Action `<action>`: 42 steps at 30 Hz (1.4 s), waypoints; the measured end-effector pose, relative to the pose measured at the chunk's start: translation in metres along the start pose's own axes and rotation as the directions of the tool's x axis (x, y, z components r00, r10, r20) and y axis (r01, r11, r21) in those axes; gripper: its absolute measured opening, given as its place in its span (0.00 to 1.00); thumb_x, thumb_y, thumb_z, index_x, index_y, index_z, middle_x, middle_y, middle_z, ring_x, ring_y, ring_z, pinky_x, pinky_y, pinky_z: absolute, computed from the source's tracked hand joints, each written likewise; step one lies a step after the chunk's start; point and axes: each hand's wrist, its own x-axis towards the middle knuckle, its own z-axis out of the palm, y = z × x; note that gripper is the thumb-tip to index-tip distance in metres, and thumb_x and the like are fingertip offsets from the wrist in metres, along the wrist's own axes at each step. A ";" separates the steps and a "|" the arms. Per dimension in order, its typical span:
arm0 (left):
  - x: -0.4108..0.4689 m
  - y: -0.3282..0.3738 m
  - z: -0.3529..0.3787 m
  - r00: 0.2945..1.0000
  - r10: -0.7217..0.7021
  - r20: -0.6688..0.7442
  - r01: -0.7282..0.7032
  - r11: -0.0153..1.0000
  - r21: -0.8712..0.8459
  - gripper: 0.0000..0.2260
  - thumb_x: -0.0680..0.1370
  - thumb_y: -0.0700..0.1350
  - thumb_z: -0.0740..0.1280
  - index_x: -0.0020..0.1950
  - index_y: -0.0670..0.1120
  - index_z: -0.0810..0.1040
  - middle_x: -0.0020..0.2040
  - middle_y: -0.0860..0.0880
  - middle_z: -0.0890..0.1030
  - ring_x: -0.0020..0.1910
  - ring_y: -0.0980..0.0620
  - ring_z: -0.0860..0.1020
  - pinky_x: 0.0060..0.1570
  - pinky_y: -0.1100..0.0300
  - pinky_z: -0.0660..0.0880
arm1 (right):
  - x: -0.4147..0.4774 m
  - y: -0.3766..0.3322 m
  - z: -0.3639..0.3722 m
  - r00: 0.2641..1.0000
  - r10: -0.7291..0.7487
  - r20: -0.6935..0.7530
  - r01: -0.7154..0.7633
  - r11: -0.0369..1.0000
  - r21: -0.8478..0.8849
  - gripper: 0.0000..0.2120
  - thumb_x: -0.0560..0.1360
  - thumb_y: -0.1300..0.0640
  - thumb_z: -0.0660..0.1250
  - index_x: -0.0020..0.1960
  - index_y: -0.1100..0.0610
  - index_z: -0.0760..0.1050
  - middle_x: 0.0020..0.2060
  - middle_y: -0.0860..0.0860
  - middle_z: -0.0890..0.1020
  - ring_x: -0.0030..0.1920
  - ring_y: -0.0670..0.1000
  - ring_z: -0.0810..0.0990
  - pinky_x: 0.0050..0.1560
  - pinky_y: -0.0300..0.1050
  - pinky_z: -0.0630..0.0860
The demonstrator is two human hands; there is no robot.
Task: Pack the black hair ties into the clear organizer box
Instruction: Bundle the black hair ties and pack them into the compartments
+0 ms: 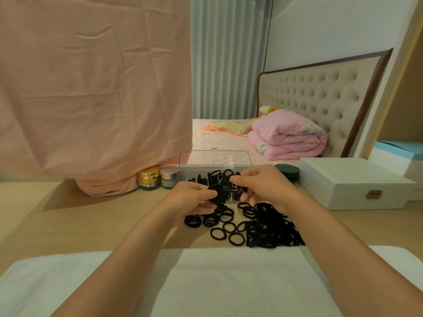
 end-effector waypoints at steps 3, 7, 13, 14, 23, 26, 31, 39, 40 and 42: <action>-0.002 0.002 0.002 0.999 0.035 -0.004 -0.035 0.999 0.034 0.11 0.77 0.41 0.72 0.59 0.42 0.83 0.48 0.44 0.87 0.46 0.50 0.87 0.47 0.58 0.83 | -0.005 -0.006 -0.001 0.993 0.003 0.114 0.006 0.997 -0.077 0.11 0.74 0.53 0.77 0.52 0.59 0.83 0.33 0.56 0.84 0.30 0.51 0.78 0.30 0.40 0.76; -0.007 0.007 0.006 0.990 0.035 0.139 -0.024 0.997 -0.077 0.12 0.81 0.45 0.68 0.61 0.40 0.81 0.46 0.43 0.87 0.45 0.50 0.85 0.46 0.59 0.83 | -0.004 -0.003 0.007 0.998 0.009 0.061 0.005 0.975 -0.221 0.07 0.75 0.53 0.75 0.48 0.56 0.84 0.31 0.53 0.84 0.31 0.52 0.79 0.36 0.44 0.80; -0.004 0.005 0.004 0.987 0.051 0.155 -0.052 0.999 0.006 0.20 0.75 0.45 0.75 0.65 0.40 0.79 0.53 0.43 0.87 0.52 0.49 0.86 0.56 0.53 0.81 | -0.004 -0.003 0.015 1.000 -0.011 0.012 0.014 0.960 -0.281 0.07 0.74 0.51 0.76 0.47 0.54 0.83 0.32 0.55 0.84 0.26 0.49 0.77 0.31 0.41 0.77; -0.003 0.004 0.003 0.991 0.043 0.130 -0.045 0.999 0.012 0.19 0.75 0.43 0.75 0.65 0.40 0.79 0.52 0.43 0.87 0.51 0.49 0.86 0.55 0.54 0.82 | -0.004 -0.002 0.014 1.000 -0.014 0.025 0.020 0.960 -0.280 0.07 0.75 0.51 0.76 0.48 0.54 0.83 0.33 0.55 0.85 0.26 0.49 0.77 0.31 0.40 0.77; 0.002 -0.002 -0.001 0.999 0.042 -0.028 -0.040 0.998 0.057 0.11 0.76 0.40 0.74 0.57 0.41 0.83 0.51 0.43 0.87 0.45 0.51 0.87 0.49 0.56 0.84 | -0.006 -0.006 -0.009 0.996 -0.040 0.076 0.064 0.938 -0.341 0.05 0.79 0.48 0.70 0.51 0.44 0.85 0.50 0.50 0.85 0.45 0.48 0.79 0.45 0.43 0.78; 0.001 -0.003 0.000 0.998 0.055 -0.017 -0.054 0.997 0.062 0.10 0.76 0.40 0.74 0.57 0.41 0.83 0.50 0.44 0.87 0.45 0.51 0.87 0.48 0.57 0.84 | -0.006 -0.010 -0.010 0.993 -0.063 0.097 0.082 0.974 -0.210 0.06 0.78 0.49 0.72 0.52 0.47 0.87 0.47 0.48 0.86 0.40 0.46 0.80 0.40 0.41 0.75; 0.000 -0.001 0.003 0.995 0.084 0.051 -0.085 0.996 0.022 0.11 0.76 0.41 0.75 0.57 0.42 0.84 0.47 0.45 0.87 0.45 0.51 0.86 0.52 0.55 0.83 | -0.009 -0.010 -0.004 0.968 -0.015 0.249 0.032 0.997 -0.066 0.07 0.77 0.56 0.74 0.52 0.58 0.86 0.42 0.52 0.87 0.32 0.47 0.77 0.29 0.37 0.71; -0.007 0.006 0.003 0.964 0.074 0.255 -0.057 0.996 -0.074 0.16 0.81 0.49 0.67 0.64 0.41 0.81 0.56 0.41 0.85 0.52 0.49 0.84 0.55 0.56 0.81 | -0.008 -0.009 0.000 0.996 -0.003 0.092 0.029 0.961 -0.276 0.06 0.76 0.54 0.74 0.48 0.57 0.86 0.38 0.51 0.88 0.30 0.46 0.78 0.29 0.39 0.74; -0.008 0.007 0.004 0.962 0.078 0.261 -0.057 0.995 -0.087 0.18 0.81 0.51 0.66 0.64 0.41 0.81 0.56 0.41 0.85 0.53 0.49 0.84 0.57 0.54 0.81 | -0.007 -0.009 0.001 0.997 -0.013 0.079 0.036 0.957 -0.287 0.06 0.76 0.54 0.74 0.47 0.57 0.86 0.37 0.51 0.88 0.30 0.46 0.78 0.29 0.39 0.74; -0.008 0.008 0.006 0.966 0.108 0.236 -0.096 0.993 -0.062 0.18 0.79 0.52 0.69 0.62 0.42 0.82 0.55 0.43 0.86 0.54 0.49 0.85 0.58 0.53 0.80 | -0.006 -0.009 0.005 0.998 -0.029 0.053 0.044 0.949 -0.313 0.06 0.75 0.53 0.74 0.45 0.56 0.86 0.37 0.51 0.88 0.30 0.46 0.79 0.30 0.39 0.76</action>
